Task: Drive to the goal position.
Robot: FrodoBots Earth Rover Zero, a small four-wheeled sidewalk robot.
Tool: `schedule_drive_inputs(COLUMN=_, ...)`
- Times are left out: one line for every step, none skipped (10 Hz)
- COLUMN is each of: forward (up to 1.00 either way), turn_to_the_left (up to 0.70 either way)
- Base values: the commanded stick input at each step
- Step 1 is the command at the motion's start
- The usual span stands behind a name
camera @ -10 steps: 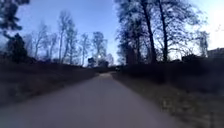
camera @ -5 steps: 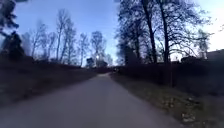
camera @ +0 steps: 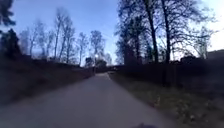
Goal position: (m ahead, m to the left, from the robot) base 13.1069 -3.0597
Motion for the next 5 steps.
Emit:
schedule_drive_inputs(forward=1.0, turn_to_the_left=0.0)
schedule_drive_inputs(forward=1.0, turn_to_the_left=0.0)
schedule_drive_inputs(forward=1.0, turn_to_the_left=0.0)
schedule_drive_inputs(forward=1.0, turn_to_the_left=0.0)
schedule_drive_inputs(forward=1.0, turn_to_the_left=0.0)
